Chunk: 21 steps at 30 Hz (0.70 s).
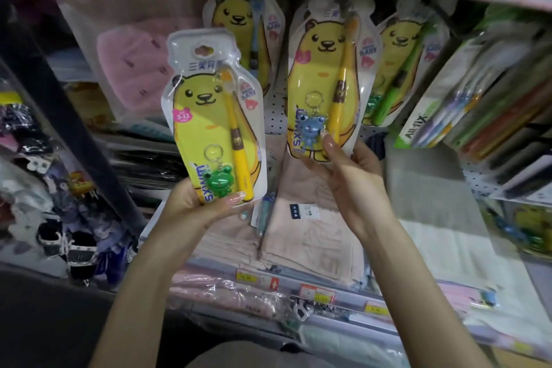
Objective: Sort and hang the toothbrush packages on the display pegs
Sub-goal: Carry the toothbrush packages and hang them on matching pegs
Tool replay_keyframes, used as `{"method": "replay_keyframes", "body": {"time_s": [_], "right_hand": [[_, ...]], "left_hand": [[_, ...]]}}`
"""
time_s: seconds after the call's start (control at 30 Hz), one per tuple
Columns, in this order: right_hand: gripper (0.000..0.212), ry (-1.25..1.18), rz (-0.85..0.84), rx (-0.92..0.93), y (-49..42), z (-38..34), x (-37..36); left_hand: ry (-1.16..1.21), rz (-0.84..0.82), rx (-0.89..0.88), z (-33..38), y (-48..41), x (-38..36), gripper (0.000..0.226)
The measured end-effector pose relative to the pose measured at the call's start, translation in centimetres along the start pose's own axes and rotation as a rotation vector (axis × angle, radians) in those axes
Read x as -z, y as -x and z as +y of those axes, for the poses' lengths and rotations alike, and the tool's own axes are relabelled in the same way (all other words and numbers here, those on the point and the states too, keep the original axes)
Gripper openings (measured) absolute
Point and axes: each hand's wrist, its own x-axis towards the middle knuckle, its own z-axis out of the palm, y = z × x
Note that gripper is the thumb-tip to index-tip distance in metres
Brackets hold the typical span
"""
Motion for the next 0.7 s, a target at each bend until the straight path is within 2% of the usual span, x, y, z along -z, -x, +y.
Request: {"method": "replay_keyframes", "body": {"time_s": [0.13, 0.23, 0.4, 0.5, 0.57, 0.63, 0.7], "right_hand": [[0.039, -0.012, 0.003, 0.004, -1.6, 0.1, -0.2], [0.033, -0.017, -0.003, 0.010, -2.8, 0.6, -0.1], [0.054, -0.089, 0.064, -0.059, -3.2, 1.3, 0.1], [0.047, -0.058, 0.067, -0.116, -2.8, 1.8, 0.8], [0.041, -0.035, 0.082, -0.149, -2.3, 2.2, 1.3], [0.044, -0.027, 0.101, -0.185, -1.6, 2.6, 1.7], [0.056, 0.027, 0.116, -0.216, -0.6, 2.9, 1.9]], "left_hand": [[-0.020, -0.008, -0.009, 0.1, 0.2, 0.5, 0.050], [0.003, 0.018, -0.004, 0.1, 0.3, 0.7, 0.031], [0.000, 0.035, -0.004, -0.2, 0.4, 1.1, 0.044], [0.026, 0.048, 0.013, -0.4, 0.5, 1.2, 0.039], [0.061, 0.040, 0.019, -0.8, 0.5, 1.5, 0.051], [0.089, 0.041, 0.035, -1.0, 0.7, 1.5, 0.063], [0.107, 0.032, 0.044, -1.4, 0.9, 1.3, 0.066]]}}
